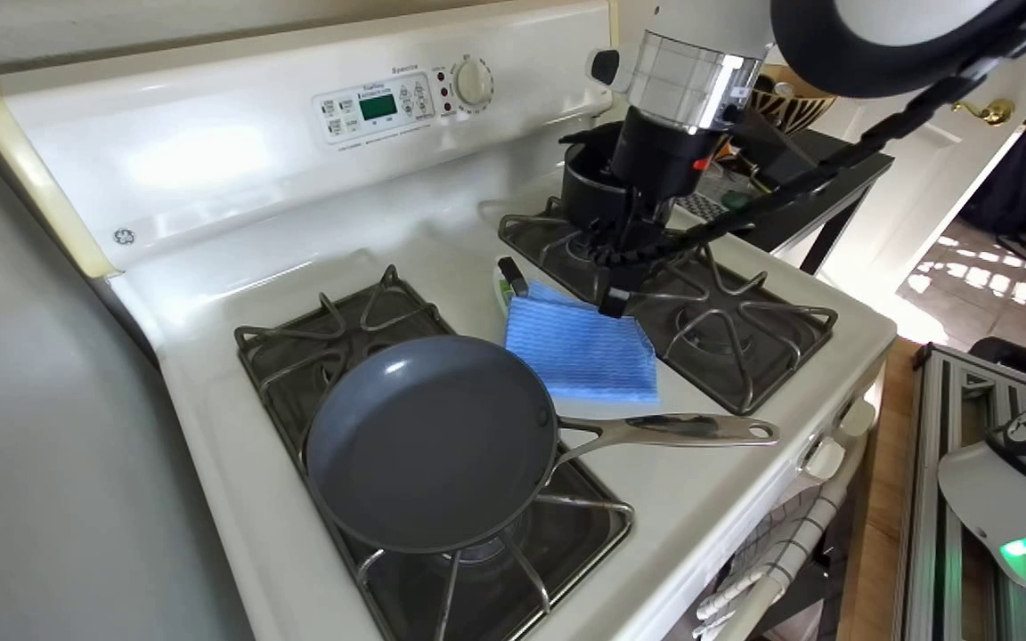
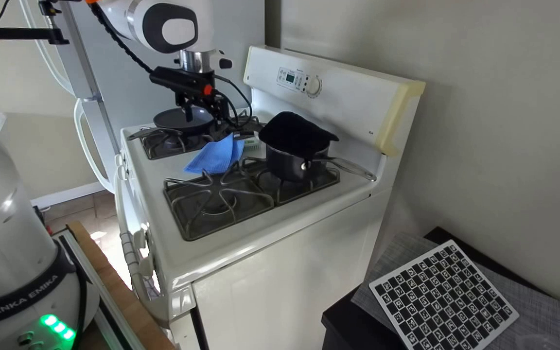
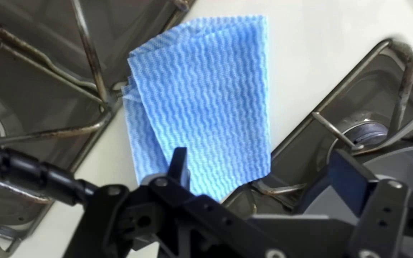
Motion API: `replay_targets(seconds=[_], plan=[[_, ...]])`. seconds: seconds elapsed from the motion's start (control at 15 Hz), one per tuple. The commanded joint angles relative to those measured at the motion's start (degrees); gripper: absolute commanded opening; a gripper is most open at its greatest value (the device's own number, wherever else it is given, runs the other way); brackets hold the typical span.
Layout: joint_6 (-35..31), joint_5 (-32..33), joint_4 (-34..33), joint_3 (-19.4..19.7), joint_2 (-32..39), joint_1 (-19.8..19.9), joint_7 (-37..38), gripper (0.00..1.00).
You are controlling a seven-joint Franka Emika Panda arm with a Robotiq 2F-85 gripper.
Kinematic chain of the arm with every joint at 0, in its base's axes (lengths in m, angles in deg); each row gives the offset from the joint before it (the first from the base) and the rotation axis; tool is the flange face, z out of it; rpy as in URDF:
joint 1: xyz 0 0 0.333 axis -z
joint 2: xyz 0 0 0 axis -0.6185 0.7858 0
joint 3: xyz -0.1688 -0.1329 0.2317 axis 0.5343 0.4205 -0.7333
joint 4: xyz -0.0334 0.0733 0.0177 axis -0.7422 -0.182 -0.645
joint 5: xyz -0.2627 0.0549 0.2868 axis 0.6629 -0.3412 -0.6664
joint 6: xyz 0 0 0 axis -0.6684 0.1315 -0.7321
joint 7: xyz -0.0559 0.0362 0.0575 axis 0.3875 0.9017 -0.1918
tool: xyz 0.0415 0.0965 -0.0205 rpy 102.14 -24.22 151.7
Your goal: Move the pan forward, then use the blue towel to wipe the handle of the pan
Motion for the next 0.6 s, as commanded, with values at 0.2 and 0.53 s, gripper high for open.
replay_targets(seconds=[0.2,0.53], plan=[[7.93,3.01,-4.92,-2.47,-2.39,-4.74,-4.22,0.99],[8.41,0.00,-8.15,-3.06,-2.73,-7.18,-4.76,1.00]])
